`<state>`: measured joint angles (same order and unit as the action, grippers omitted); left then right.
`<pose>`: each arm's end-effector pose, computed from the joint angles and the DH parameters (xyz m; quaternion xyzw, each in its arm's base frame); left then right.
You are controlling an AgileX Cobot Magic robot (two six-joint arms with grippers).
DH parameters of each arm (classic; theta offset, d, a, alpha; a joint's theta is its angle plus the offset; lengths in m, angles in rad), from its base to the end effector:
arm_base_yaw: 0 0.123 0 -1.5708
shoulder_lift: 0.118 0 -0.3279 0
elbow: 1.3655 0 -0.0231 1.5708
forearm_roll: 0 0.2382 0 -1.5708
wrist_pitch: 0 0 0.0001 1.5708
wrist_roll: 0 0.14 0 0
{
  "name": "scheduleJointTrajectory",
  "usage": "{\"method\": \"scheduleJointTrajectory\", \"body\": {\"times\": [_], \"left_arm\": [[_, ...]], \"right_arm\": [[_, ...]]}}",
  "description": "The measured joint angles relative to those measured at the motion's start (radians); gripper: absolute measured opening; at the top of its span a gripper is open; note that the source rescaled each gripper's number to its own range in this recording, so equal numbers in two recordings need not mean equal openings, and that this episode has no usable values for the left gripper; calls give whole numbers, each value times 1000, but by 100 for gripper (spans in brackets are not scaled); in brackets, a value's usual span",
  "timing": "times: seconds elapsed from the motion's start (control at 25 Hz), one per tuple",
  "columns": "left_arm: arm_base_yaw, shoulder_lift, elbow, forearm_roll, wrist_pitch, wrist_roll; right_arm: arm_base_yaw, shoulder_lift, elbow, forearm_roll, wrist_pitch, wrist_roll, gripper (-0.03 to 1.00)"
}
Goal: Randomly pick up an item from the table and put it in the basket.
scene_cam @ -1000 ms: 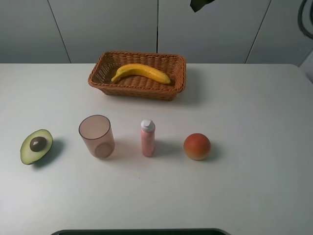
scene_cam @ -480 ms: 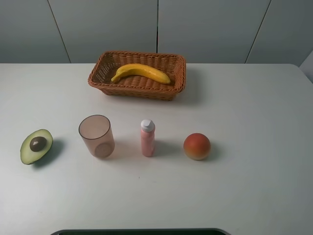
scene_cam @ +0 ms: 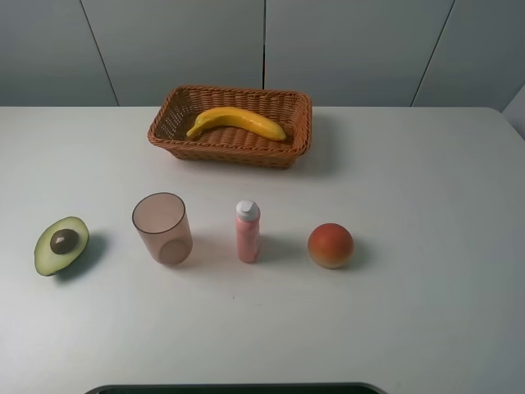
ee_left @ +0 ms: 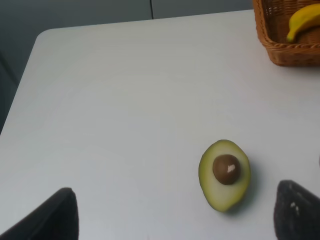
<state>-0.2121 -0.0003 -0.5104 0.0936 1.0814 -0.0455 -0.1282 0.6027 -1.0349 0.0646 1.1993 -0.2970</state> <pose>-0.0153 0.0151 0.2500 0.0686 0.8521 -0.0200 0.5185 0.0582 0.0010 0.3898 -0.0784 0.8985 -0.0594 0.4278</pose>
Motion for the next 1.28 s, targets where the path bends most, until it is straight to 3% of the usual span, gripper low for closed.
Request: {"method": "scheduleJointTrajectory", "body": {"times": [0.52, 0.76, 1.28], "left_arm": [[0, 0, 0, 0, 0, 0], [0, 0, 0, 0, 0, 0], [0, 0, 0, 0, 0, -2]], "right_arm": [[0, -583, 377, 2, -9, 111, 100], [0, -600, 518, 6, -78, 132, 100], [0, -603, 522, 2, -98, 159, 100]]}}
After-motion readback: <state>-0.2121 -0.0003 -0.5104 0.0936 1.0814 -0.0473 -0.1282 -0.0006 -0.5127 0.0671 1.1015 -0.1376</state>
